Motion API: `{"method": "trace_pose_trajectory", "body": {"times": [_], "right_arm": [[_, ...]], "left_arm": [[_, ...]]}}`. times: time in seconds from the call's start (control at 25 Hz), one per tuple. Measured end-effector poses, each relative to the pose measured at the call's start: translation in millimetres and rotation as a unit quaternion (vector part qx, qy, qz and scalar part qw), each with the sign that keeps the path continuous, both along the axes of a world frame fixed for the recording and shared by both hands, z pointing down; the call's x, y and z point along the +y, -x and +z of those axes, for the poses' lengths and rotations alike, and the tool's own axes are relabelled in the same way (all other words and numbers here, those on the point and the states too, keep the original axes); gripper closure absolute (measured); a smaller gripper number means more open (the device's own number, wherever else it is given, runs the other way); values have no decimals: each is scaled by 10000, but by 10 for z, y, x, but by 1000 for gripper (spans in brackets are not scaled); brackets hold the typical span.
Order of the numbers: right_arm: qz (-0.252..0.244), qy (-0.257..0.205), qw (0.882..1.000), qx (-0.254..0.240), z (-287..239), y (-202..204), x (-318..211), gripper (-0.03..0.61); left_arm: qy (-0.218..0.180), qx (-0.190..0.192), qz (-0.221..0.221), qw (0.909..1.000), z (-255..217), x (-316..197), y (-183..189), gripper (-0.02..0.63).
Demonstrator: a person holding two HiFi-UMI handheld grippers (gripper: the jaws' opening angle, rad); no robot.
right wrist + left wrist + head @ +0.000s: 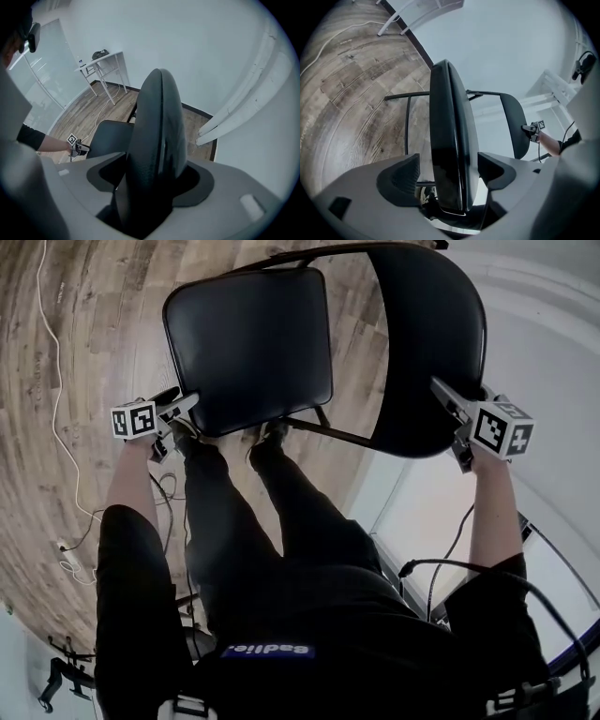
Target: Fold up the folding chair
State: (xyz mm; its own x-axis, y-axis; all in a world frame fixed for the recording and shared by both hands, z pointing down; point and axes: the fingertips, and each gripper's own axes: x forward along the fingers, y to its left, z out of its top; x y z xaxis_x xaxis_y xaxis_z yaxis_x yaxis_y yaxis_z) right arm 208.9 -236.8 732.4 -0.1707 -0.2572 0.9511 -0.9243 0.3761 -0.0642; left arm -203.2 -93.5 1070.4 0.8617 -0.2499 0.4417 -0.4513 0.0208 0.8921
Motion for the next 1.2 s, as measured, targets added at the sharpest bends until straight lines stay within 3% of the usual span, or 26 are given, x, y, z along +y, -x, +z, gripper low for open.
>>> {"method": "trace_pose_trajectory", "body": {"times": [0.48,0.72,1.2], "right_arm": [[-72,176,9998,-31,30,-14,29,331],[-79,224,9997,1,56,-62,40,341],[-369,412,9982,-240,43,52,75,411]], "left_arm": [[-143,796,211,9965,135,-214,-299,247],[-267,724,405,9962,127,-233,-527,260],[279,558,324,9975,128,-115,-524,279]]}}
